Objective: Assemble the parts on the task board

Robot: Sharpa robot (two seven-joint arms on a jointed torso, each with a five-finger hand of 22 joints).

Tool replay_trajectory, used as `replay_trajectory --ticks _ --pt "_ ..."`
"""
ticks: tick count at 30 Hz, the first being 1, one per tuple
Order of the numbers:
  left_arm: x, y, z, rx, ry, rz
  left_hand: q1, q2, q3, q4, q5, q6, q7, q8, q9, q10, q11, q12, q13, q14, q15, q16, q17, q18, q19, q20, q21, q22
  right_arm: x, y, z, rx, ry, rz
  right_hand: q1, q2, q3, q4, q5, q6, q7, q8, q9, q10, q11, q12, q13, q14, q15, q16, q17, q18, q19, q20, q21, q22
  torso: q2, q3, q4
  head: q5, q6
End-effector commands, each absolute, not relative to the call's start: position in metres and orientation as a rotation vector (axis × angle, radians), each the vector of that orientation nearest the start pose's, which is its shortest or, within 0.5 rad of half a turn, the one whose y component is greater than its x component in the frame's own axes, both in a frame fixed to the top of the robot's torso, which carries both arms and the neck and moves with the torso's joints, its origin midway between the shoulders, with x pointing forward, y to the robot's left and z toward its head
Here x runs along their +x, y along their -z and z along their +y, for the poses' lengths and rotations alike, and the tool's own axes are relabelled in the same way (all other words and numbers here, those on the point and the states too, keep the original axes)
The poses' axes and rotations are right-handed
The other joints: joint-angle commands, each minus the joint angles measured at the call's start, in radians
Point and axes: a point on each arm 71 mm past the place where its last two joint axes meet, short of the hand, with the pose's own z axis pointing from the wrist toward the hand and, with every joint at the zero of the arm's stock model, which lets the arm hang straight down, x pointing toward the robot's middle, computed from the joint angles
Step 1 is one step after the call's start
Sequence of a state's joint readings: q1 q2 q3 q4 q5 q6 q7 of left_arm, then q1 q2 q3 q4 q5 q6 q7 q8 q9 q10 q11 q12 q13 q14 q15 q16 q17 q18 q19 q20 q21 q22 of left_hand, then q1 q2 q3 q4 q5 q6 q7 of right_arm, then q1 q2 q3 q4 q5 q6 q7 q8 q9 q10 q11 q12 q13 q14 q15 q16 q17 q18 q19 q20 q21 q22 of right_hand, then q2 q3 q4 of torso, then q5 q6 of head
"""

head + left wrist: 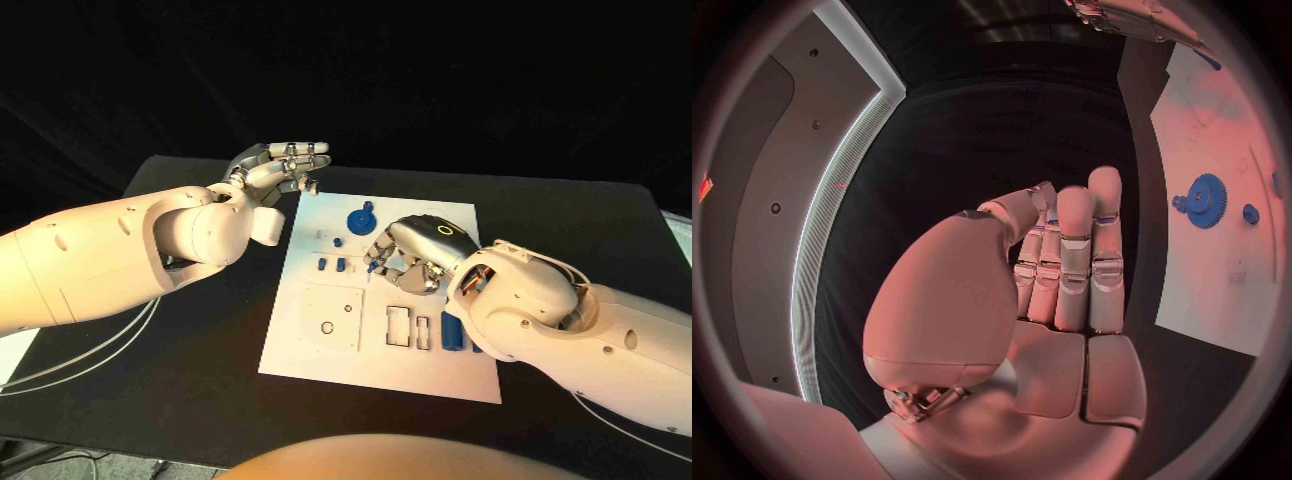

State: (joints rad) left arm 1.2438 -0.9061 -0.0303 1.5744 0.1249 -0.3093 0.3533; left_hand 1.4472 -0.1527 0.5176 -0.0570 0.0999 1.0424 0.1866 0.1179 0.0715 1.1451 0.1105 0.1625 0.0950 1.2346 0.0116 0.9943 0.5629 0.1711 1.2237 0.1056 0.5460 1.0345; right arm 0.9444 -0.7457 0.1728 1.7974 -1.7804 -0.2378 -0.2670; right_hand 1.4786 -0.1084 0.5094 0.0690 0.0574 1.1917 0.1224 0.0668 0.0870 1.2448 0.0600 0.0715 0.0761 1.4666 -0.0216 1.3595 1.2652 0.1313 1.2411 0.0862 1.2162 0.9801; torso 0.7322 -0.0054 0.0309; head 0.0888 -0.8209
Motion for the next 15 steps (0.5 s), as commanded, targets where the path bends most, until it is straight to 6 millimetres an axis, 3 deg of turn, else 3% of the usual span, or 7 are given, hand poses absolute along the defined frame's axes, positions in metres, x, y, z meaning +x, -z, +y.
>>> replay_trajectory --ticks 1,10,15 --pt "0.489 0.155 0.223 -1.236 1.595 1.384 0.008 0.001 0.0 -0.004 0.006 -0.006 -0.001 0.005 -0.002 -0.007 -0.003 0.003 0.001 -0.006 0.0 -0.006 -0.001 0.011 -0.004 -0.001 0.002 0.001 0.398 0.193 -0.08 -0.372 -0.834 1.636 -0.011 0.001 0.006 -0.003 0.004 0.0 0.005 0.006 0.001 -0.001 0.005 -0.007 -0.001 0.051 0.005 0.005 -0.001 -0.01 0.0 0.001 0.001 -0.001 0.0 -0.0007 -0.0013 0.016 -0.008" --pt "0.489 0.155 0.221 -1.234 1.595 1.388 0.006 0.003 0.001 -0.004 0.007 -0.008 0.0 0.005 -0.002 -0.01 -0.002 0.004 0.0 -0.007 0.001 -0.006 -0.002 0.01 -0.005 0.0 0.003 0.003 0.393 0.217 -0.063 -0.394 -0.866 1.709 -0.013 0.003 0.008 -0.006 0.007 -0.003 0.007 0.004 0.0 -0.004 0.006 -0.007 -0.003 0.051 0.007 0.004 -0.004 -0.01 -0.002 0.002 -0.001 -0.004 0.0 0.001 -0.0027 0.03 -0.02" --pt "0.489 0.155 0.221 -1.22 1.592 1.39 0.006 0.003 0.001 -0.005 0.007 -0.008 0.0 0.005 -0.002 -0.01 -0.002 0.005 0.0 -0.007 0.001 -0.006 -0.003 0.01 -0.005 0.0 0.004 0.003 0.394 0.224 -0.059 -0.403 -0.865 1.731 -0.015 0.004 0.009 -0.009 0.009 -0.004 0.008 0.003 0.0 -0.005 0.007 -0.008 -0.004 0.05 0.007 0.0 -0.009 -0.009 -0.005 0.003 -0.003 -0.009 0.0 0.0011 -0.0018 0.031 -0.025"
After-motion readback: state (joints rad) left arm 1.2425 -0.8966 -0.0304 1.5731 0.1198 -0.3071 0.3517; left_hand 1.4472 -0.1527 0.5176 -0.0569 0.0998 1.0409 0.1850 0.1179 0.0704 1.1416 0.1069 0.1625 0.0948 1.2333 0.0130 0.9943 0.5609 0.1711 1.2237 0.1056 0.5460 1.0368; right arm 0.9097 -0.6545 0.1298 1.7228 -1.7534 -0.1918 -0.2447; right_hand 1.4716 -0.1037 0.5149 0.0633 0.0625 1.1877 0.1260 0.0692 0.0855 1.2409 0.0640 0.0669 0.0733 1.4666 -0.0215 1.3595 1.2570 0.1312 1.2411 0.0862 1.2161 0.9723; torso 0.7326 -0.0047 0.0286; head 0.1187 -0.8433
